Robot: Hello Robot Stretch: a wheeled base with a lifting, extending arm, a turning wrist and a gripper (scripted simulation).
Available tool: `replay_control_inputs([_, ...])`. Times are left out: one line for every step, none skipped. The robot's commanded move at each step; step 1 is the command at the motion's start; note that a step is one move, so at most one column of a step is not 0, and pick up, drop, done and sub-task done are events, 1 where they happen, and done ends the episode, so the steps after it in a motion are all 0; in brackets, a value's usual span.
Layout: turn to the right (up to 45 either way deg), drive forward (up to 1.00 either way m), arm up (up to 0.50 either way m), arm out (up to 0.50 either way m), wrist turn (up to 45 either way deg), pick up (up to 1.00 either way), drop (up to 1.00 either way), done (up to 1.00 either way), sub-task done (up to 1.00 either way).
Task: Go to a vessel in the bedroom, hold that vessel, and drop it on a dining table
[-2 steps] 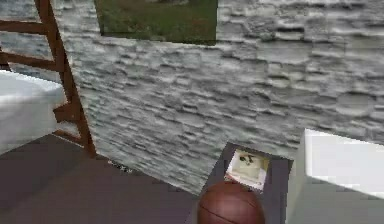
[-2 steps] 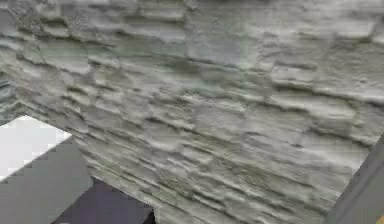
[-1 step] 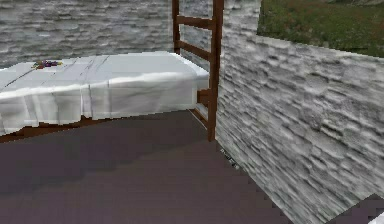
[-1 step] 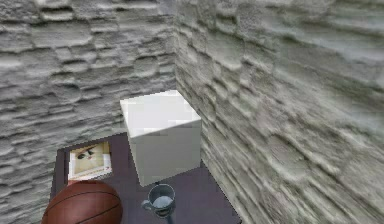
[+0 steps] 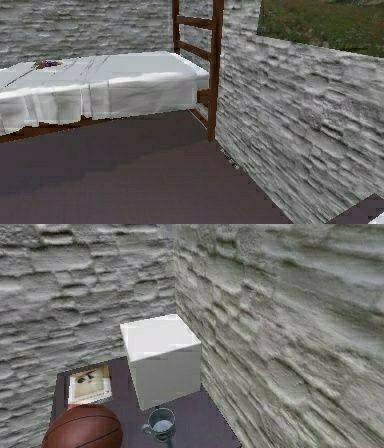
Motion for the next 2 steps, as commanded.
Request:
replay_control_inputs([0.0,0.0,0.26,0.0,0.0,0.0,0.0,0.0,0.0])
replay_control_inputs([0.0,0.0,0.0,0.16,0.0,0.0,0.0,0.0,0.0])
